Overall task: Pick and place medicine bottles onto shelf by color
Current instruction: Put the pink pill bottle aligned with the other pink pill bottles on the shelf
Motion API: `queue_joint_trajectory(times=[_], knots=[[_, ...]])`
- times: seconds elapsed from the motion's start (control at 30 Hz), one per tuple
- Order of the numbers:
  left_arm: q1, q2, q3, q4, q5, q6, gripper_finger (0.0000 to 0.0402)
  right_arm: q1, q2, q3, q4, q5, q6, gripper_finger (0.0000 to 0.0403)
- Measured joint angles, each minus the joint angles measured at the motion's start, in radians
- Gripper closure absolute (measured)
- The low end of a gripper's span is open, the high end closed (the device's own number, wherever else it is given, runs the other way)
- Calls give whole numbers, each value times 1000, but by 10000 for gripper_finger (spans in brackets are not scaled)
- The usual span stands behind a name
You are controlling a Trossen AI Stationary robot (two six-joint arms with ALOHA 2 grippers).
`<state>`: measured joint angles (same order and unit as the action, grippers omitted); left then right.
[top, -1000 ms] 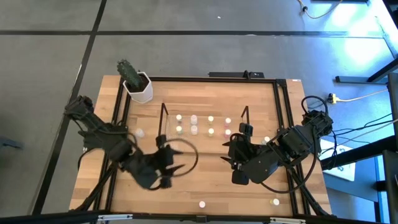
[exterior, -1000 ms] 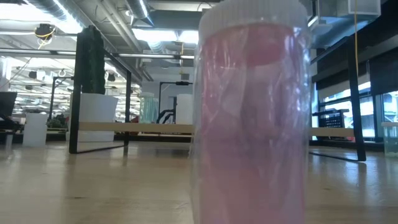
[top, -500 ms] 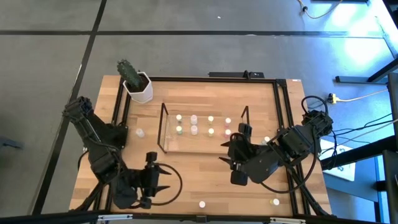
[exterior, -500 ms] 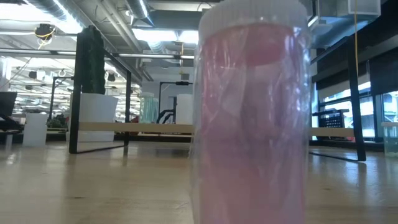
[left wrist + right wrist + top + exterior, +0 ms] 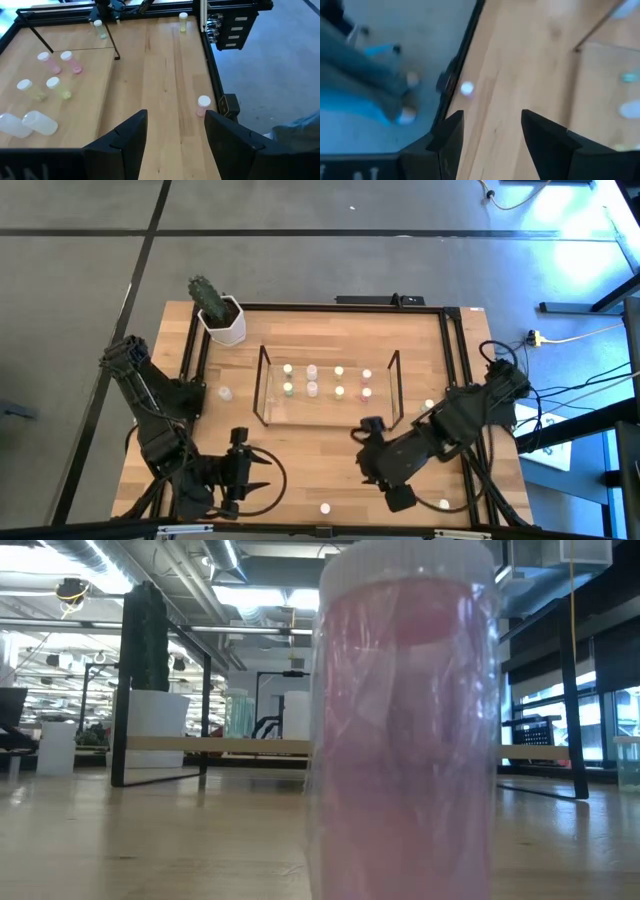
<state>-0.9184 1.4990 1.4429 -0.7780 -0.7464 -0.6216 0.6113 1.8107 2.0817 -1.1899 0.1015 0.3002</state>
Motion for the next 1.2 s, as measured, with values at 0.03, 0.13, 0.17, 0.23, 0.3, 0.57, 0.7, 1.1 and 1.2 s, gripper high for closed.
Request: queue_joint_trajectory(times=[0.03, 0.13, 0.17, 0.23, 0.3, 0.57, 0.7, 1.1, 1.2], knots=[[0, 0, 0, 0, 0, 2, 211, 0, 0, -31, 14, -17, -34, 202], [0, 0, 0, -12, 0, 3, 211, 0, 2, -131, 57, -45, -122, 202], [0, 0, 0, -19, 0, 3, 211, 0, 2, -164, 88, -62, -135, 202], [0, 0, 0, -34, 0, 3, 211, 0, 2, -230, 158, -93, -148, 202], [0, 0, 0, -46, 0, 2, 211, 0, 2, -285, 229, -95, -144, 202], [0, 0, 0, -53, 0, 3, 211, -3, 2, -421, 489, -61, -122, 202], [0, 0, 0, -53, 0, 3, 211, -2, 2, -425, 515, -52, -174, 202], [2, 0, 0, -52, 0, -28, 210, -6, 11, -424, 499, -1, -352, 192], [2, 1, 0, -52, 0, -74, 210, -6, 30, -424, 499, -18, -415, 173]])
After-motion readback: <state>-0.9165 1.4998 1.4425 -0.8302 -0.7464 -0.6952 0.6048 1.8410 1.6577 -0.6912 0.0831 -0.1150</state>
